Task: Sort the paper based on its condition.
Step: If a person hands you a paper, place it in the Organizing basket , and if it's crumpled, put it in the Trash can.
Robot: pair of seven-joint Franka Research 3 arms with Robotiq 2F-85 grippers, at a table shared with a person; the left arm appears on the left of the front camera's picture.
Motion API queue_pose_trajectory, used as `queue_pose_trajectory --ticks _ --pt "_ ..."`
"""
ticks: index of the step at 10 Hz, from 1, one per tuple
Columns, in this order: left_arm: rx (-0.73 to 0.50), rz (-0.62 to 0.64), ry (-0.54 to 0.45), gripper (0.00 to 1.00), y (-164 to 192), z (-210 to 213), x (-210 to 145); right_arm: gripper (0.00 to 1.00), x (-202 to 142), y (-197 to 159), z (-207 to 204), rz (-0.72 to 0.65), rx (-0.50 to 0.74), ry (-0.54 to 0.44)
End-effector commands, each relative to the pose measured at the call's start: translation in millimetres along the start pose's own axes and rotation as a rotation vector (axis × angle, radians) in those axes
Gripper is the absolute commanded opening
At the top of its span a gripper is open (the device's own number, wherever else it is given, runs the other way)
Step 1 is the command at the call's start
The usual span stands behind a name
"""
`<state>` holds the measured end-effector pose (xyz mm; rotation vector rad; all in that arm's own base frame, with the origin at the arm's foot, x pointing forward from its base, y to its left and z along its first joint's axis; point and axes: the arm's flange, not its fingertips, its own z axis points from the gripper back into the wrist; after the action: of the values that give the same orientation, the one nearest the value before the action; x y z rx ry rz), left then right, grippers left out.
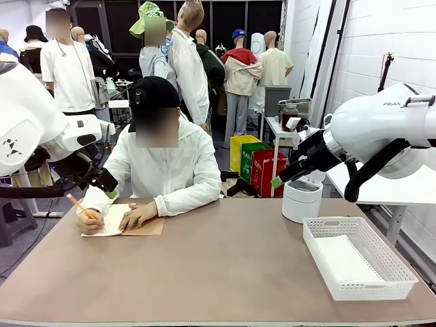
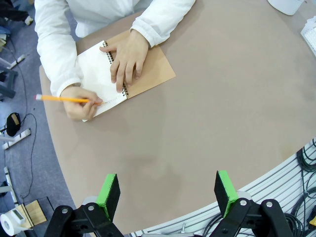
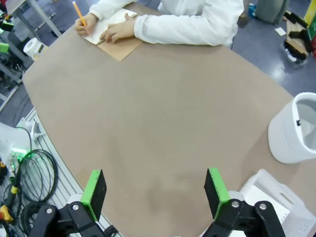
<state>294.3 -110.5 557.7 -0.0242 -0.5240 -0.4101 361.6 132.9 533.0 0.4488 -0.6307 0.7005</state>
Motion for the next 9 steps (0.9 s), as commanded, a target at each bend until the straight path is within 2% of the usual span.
queue_pose_trajectory --ticks 1,9 --pt "-0.002 0.000 -0.001 1.00 0.0 0.2 0.0 1.00 0.8 0.3 -0.1 -0.005 0.005 -0.003" --pt "-0.002 0.000 -0.001 1.00 0.0 0.2 0.0 1.00 0.8 0.3 -0.1 -0.005 0.005 -0.003"
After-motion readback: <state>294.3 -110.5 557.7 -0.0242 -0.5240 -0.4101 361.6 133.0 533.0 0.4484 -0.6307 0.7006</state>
